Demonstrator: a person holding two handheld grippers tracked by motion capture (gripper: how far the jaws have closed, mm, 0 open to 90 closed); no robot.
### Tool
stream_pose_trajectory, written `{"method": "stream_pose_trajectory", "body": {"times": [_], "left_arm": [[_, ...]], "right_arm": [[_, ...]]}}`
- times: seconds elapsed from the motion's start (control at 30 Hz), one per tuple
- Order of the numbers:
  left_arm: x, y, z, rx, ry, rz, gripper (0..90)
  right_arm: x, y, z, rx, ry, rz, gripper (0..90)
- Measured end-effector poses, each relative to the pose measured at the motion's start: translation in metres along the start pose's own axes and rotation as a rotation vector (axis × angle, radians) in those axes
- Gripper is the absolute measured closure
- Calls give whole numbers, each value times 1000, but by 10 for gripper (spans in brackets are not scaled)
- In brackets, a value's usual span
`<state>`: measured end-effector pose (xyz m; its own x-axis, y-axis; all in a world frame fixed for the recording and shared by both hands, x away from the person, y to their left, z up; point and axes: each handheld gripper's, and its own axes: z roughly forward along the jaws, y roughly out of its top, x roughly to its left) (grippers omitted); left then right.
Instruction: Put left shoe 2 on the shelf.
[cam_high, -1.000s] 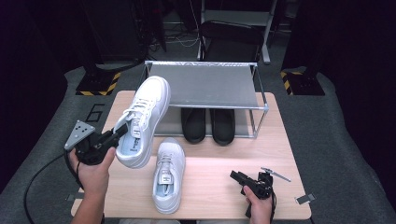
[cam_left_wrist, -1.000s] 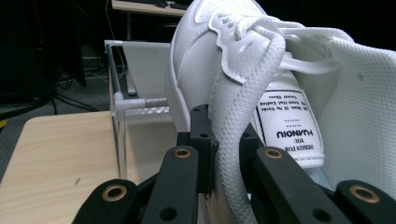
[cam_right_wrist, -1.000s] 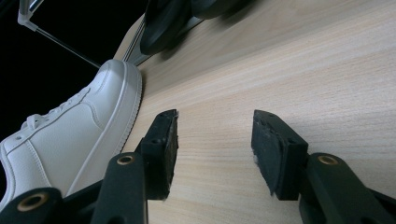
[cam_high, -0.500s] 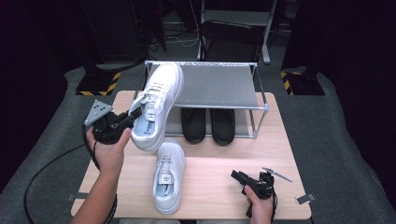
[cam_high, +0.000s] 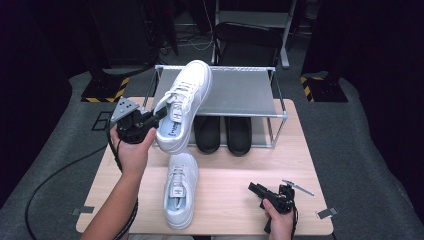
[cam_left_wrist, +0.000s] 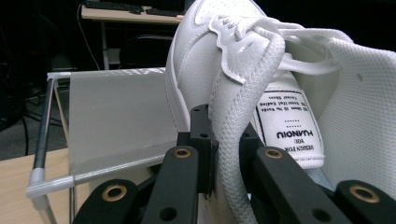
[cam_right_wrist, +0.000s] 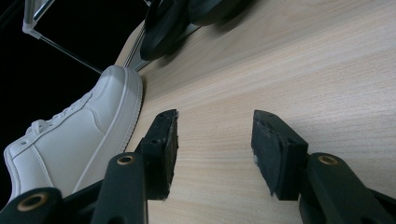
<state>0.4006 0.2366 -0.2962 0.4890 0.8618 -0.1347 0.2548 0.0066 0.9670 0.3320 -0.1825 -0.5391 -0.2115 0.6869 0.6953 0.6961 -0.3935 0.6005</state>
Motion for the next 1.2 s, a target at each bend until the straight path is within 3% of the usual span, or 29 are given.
{"method": "stream_pose_trajectory", "body": {"times": [0.17,0.27,0.3,0.47,0.57,0.6,0.73,0.77,0.8,0.83,1.07,1.2], "left_arm": [[-1,0,8,2,-8,-15,830],[-1,1,13,11,-13,0,830],[-1,1,15,10,-13,-1,830],[-2,3,25,18,-17,-6,830],[-3,3,33,23,-15,-9,830],[-4,3,35,20,-17,-18,830],[-7,4,47,28,-14,-23,830],[-7,4,50,30,-11,-23,830],[-7,4,53,29,-12,-28,830],[-7,5,56,28,-8,-22,830],[-5,8,77,24,18,-46,830],[-2,12,90,15,35,-84,829]], "right_arm": [[-1,-1,-3,-5,5,10,509],[-2,-2,-5,-19,6,-1,509],[0,-2,-7,-9,-5,37,509],[-3,-3,-12,-20,-10,26,509],[-1,-4,-14,-25,-7,56,509],[-3,-5,-15,-29,-7,31,509],[-5,-5,-18,-39,-10,27,508],[-3,-5,-19,-40,-14,57,508],[-5,-6,-21,-43,-19,39,508],[-4,-5,-22,-44,-14,57,508],[-8,-6,-30,-58,-21,63,508],[-9,-7,-32,-76,-23,76,507]]}}
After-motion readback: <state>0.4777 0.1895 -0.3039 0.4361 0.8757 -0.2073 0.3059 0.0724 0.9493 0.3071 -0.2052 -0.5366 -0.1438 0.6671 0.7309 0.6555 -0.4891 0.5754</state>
